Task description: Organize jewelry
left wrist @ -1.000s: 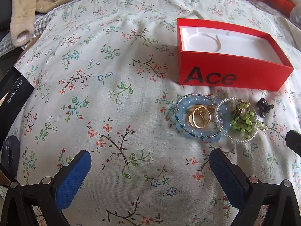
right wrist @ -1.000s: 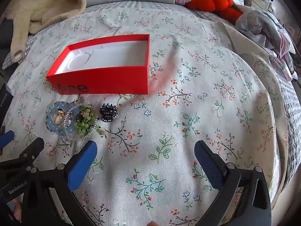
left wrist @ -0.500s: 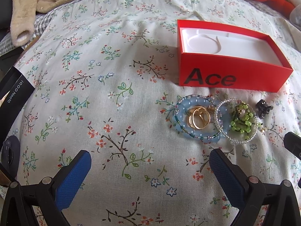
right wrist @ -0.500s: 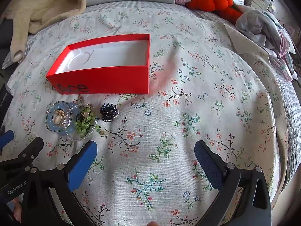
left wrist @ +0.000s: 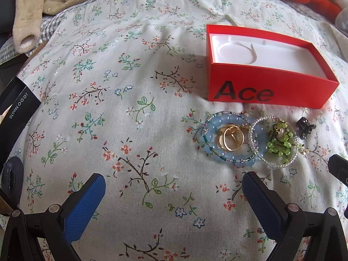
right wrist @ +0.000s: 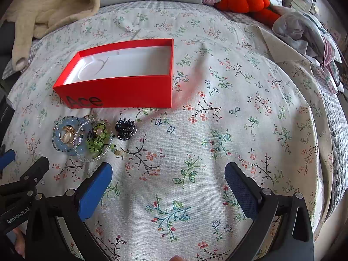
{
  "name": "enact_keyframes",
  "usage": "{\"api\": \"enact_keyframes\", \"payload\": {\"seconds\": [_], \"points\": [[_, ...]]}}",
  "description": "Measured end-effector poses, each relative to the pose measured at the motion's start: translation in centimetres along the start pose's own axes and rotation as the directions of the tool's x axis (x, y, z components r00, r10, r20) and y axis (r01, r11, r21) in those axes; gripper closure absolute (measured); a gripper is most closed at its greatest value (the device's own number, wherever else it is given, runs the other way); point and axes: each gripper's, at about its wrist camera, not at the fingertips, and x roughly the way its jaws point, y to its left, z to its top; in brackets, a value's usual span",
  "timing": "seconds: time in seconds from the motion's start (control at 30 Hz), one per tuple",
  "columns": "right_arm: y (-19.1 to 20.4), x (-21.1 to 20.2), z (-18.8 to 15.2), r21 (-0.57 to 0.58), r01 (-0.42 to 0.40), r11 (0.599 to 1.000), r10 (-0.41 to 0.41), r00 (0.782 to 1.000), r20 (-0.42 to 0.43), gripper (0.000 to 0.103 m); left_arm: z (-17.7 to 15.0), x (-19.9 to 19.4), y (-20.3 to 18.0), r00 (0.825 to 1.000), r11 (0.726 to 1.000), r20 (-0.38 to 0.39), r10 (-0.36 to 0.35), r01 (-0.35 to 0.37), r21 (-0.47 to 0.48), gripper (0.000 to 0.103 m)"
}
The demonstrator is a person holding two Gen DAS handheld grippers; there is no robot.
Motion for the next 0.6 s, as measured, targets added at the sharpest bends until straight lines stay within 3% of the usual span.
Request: {"api": "enact_keyframes", "payload": {"seconds": [0.33,0.5,0.6], "points": [[-0.1,-0.3,0.7,-0.035,-0.011,0.999,0.011,1.000,-0.011,0.000,0.2,0.0,0.4,0.999,1.000,0.038,0.026,-0.026,0.000,0.000],[-1.2,-0.7,2.2,-0.019,-0.055,0.998,0.054,0.998,-0.025,0.000,0.9,0.4,1.3,1.000,1.000,0.020,0.004,-0.004,-0.009,0.000],[-2.0,-0.3,3.4,0.012,-0.101,0.995,0.102,0.993,-0.052,0.000,1.8,0.6,1.8,0.998,0.999,-0.019,-0.053,0.053,0.003,0.000]]}}
